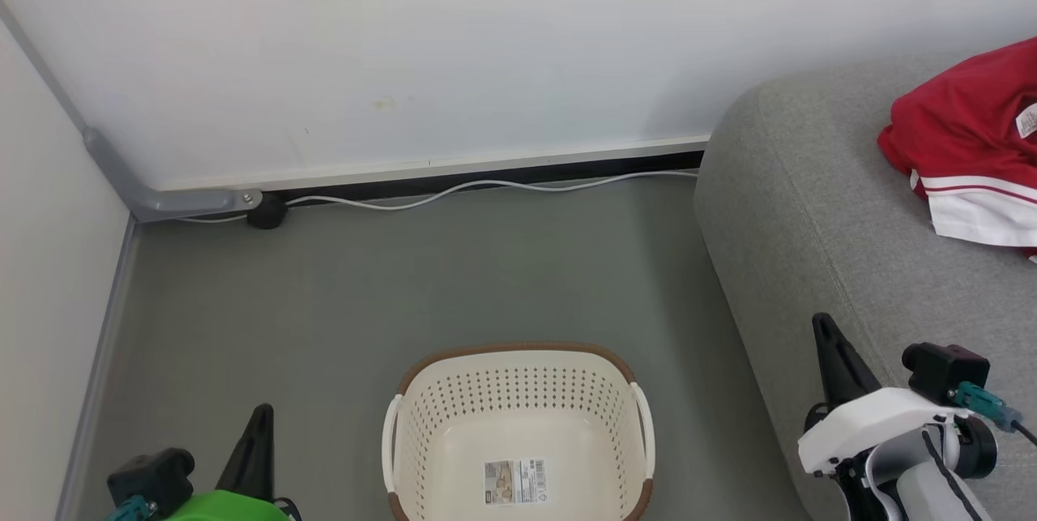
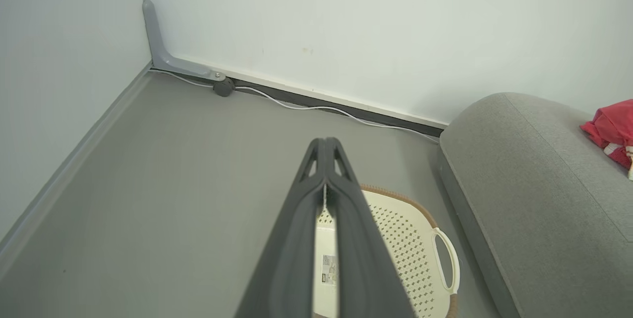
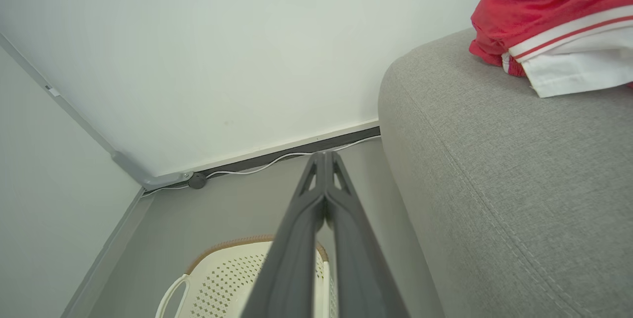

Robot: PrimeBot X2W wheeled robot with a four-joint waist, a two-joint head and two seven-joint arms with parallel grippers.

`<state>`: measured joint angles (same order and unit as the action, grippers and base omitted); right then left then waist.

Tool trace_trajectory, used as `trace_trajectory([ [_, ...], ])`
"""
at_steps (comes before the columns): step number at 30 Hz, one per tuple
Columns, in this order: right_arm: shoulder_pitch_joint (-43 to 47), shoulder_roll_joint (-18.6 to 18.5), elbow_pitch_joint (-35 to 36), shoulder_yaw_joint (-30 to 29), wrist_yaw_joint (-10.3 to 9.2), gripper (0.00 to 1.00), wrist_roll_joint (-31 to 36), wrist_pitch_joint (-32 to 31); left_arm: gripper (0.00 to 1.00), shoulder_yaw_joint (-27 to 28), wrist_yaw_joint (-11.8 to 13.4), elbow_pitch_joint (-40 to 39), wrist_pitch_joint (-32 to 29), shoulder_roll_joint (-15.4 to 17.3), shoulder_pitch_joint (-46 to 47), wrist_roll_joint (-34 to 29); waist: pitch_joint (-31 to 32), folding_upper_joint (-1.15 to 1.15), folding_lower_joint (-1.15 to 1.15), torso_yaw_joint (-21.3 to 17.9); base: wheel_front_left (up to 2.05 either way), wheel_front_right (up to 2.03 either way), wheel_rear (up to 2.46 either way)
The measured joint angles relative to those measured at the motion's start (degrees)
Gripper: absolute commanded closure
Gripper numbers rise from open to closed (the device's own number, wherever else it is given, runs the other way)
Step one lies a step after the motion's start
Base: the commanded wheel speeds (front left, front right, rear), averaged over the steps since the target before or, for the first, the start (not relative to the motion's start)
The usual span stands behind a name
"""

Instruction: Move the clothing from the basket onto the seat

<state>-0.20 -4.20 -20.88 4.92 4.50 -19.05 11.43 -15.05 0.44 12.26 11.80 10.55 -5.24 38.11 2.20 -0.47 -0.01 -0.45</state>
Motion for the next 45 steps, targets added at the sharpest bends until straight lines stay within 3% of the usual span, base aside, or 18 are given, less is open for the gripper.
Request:
trace_trajectory([
  [45,-2.07,0.93,1.14,-7.10,1.04,1.00,-36.33,-10.24,1.00,9.35,-3.49,1.60,-8.80,-3.85,3.00,26.37,-1.17,0.00,0.00,0.17,0.00,0.00,0.00],
])
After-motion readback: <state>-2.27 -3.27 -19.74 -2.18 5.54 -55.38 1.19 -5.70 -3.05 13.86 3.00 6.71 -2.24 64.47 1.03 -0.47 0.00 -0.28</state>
